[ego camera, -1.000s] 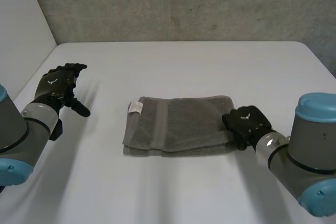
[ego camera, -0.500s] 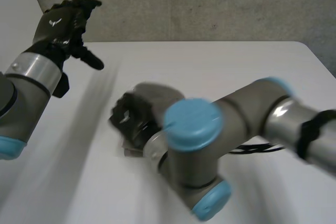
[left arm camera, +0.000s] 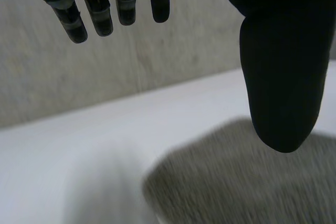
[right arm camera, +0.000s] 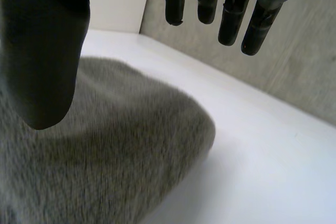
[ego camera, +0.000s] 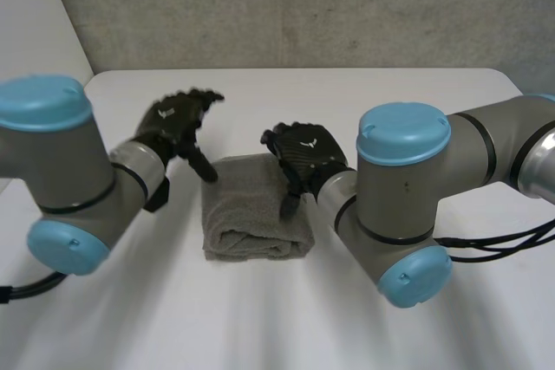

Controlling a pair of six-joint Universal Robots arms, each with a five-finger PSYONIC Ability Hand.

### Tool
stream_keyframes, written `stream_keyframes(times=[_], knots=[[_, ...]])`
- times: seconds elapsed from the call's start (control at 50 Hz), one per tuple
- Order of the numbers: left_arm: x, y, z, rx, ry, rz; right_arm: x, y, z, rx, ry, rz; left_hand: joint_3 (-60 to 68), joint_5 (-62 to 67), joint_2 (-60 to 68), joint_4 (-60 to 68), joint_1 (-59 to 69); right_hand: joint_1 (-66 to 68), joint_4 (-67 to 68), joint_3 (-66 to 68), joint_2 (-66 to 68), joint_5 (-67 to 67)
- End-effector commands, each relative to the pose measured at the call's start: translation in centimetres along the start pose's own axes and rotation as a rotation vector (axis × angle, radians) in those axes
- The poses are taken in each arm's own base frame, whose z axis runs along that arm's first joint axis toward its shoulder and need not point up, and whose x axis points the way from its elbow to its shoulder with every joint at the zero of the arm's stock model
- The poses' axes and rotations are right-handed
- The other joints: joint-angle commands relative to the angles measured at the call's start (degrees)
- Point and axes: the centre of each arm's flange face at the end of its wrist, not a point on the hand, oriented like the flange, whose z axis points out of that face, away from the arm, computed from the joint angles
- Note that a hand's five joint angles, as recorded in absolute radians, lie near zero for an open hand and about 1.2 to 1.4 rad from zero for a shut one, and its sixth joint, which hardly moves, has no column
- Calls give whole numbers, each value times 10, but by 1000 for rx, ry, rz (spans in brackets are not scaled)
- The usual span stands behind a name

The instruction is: Fold the laundry

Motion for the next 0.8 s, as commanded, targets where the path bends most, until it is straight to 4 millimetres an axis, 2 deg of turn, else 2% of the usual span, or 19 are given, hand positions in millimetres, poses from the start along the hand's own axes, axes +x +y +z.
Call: stream_keyframes(times=[0.02, 0.14, 0.18, 0.26, 0.3, 0.32, 0.34, 0.36, 0.4, 0.42, 0.46, 0.48, 0.5, 0.52, 0.56, 0.58, 0.62, 0.68, 0.8], knots=[[6, 58, 6, -161, 14, -7, 8, 37, 18, -85, -42, 14, 11, -10, 11, 11, 7, -35, -49, -39, -43, -34], [6, 85, 6, -235, 15, -8, 8, 59, 28, -127, -60, 22, 13, -8, 13, 13, 8, -35, -49, -39, -43, -34], [6, 85, 6, -235, 16, -6, 8, 67, 31, -145, -69, 23, 11, -10, 11, 11, 7, -35, -49, -39, -43, -34], [7, 79, 6, -219, 17, -4, 12, 62, 30, -138, -61, 24, 9, -12, 9, 10, 5, -35, -49, -39, -43, -34], [9, 58, 3, -172, 21, -1, 15, 51, 28, -115, -55, 24, 6, -15, 6, 6, 2, -35, -49, -39, -43, -34], [9, 58, 3, -171, 21, -1, 18, 33, 24, -78, -46, 23, 6, -15, 6, 6, 2, -35, -49, -39, -43, -34], [11, 43, -1, -141, 24, 1, 23, 13, 18, -37, -31, 19, 6, -15, 6, 6, 2, -35, -49, -39, -43, -34], [11, 43, -1, -141, 24, 1, 23, 13, 18, -37, -31, 19, 6, -15, 6, 6, 2, -35, -49, -39, -43, -34], [13, 5, -14, -70, 15, 6, 36, -31, 3, 69, 2, 10, 4, -17, 4, 5, 0, -35, -49, -39, -43, -34], [13, 5, -14, -69, 15, 6, 36, -31, 2, 70, 3, 10, 4, -17, 4, 5, 0, -35, -49, -39, -43, -34], [13, -41, -29, 26, -21, 9, 46, -71, -16, 172, 38, 0, 2, -19, 2, 3, -2, -35, -49, -39, -43, -34], [13, -41, -29, 26, -21, 9, 47, -72, -16, 172, 38, 0, 2, -19, 2, 3, -2, -35, -49, -39, -43, -34], [12, -64, -38, 71, -46, 9, 50, -88, -25, 214, 53, -2, 2, -19, 2, 3, -2, -35, -49, -39, -43, -34], [12, -64, -38, 71, -47, 9, 50, -88, -25, 214, 54, -2, 2, -19, 2, 3, -2, -35, -49, -39, -43, -34], [11, -103, -55, 138, -75, 11, 64, -110, -43, 249, 121, -1, 2, -19, 2, 3, -2, -35, -49, -39, -43, -34], [11, -103, -55, 138, -75, 11, 65, -110, -43, 249, 121, -1, 2, -19, 2, 3, -2, -35, -49, -39, -43, -34], [9, -129, -71, 155, -87, 12, 81, -120, -58, 238, 215, 6, 2, -19, 2, 3, -2, -35, -49, -39, -43, -34], [4, -139, -81, 117, -110, 10, 88, -123, -65, 226, 261, 10, 2, -19, 2, 3, -2, -35, -49, -39, -43, -34], [-2, -139, -88, 43, -133, -2, 112, -130, -81, 200, 366, 23, 2, -19, 2, 3, -2, -35, -49, -39, -43, -34]])
